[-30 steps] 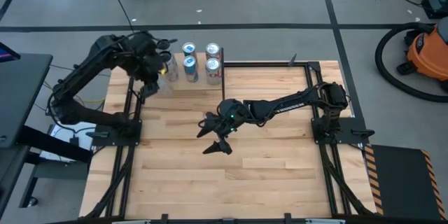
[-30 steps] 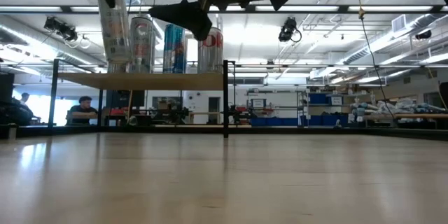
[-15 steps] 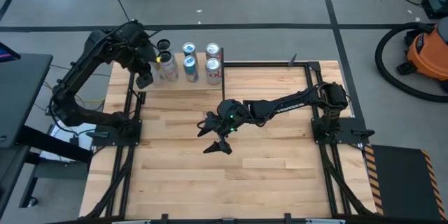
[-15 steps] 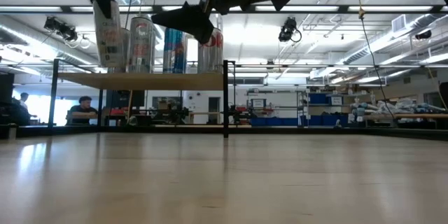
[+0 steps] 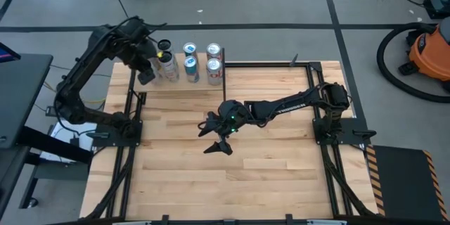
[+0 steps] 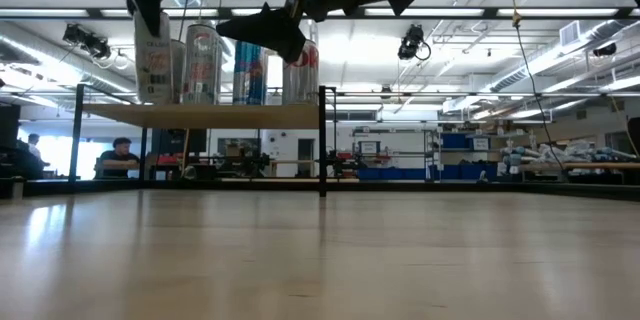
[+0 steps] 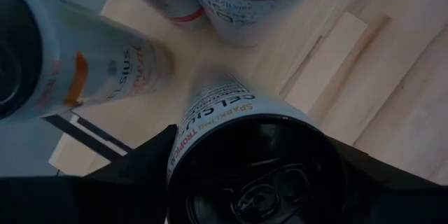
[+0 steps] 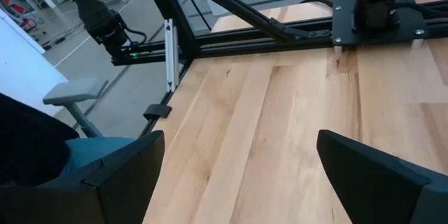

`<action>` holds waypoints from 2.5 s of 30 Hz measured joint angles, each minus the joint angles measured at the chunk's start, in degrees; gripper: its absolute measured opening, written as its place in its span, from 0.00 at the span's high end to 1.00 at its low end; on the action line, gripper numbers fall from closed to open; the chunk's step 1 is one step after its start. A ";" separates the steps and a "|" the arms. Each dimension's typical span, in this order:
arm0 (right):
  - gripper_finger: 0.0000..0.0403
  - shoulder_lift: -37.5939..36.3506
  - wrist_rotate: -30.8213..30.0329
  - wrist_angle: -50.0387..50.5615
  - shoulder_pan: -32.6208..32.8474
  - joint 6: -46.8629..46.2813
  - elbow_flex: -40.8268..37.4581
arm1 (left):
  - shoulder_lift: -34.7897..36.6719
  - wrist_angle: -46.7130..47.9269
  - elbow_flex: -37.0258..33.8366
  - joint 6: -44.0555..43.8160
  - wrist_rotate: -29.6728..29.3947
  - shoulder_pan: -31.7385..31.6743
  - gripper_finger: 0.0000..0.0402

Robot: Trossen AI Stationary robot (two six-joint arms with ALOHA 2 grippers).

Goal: Place canned beverage on shelf
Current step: Put the white-yellow soda can on the shelf aligned with the other white-yellow soda can

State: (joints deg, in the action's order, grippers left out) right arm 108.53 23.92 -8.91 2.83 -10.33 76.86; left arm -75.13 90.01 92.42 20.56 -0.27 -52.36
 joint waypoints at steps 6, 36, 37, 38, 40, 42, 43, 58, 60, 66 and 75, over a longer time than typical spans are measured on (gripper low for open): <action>0.05 0.02 -0.13 0.05 0.22 0.00 0.00 | -1.05 -0.04 0.00 -0.68 0.04 -0.11 0.31; 0.05 0.04 -0.22 0.07 0.24 -0.19 0.00 | -0.94 -0.04 0.00 -0.37 -6.52 -1.53 0.21; 0.05 0.07 -0.22 0.07 0.27 -0.20 0.00 | -0.95 -0.04 0.00 -0.37 -6.60 -1.55 0.21; 0.05 0.07 -0.22 0.07 0.31 -0.17 0.00 | -0.90 -0.04 0.00 -0.37 -6.60 -1.55 0.21; 0.05 0.09 -0.22 0.07 0.37 -0.15 -0.02 | -0.60 -0.04 0.00 -0.37 -6.65 -1.55 0.21; 0.05 0.07 -0.22 0.03 0.38 -0.17 -0.02 | -0.30 0.06 0.25 -0.36 -6.67 -1.53 0.21; 0.05 0.08 -0.22 0.03 0.38 -0.17 -0.02 | -0.25 0.05 0.73 -0.37 -6.65 -1.53 0.21; 0.05 0.09 -0.22 0.00 0.38 -1.67 -0.02 | -0.17 -0.04 15.73 -9.25 -6.52 -1.53 0.21; 0.05 0.09 -0.22 0.00 0.38 -1.68 -0.02 | -0.16 -0.01 15.92 -11.85 -6.50 -1.53 0.21; 0.05 0.09 -0.22 0.03 0.42 -1.70 -0.02 | -0.18 0.01 15.92 -25.12 -6.50 -1.47 0.21; 0.05 0.08 -0.22 0.07 0.46 -1.71 -0.02 | -0.11 0.01 15.92 -39.56 -1.04 -1.38 0.21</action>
State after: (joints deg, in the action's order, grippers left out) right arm 108.61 23.70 -8.84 3.29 -12.03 76.84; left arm -75.24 90.02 108.33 -19.01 -1.31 -53.74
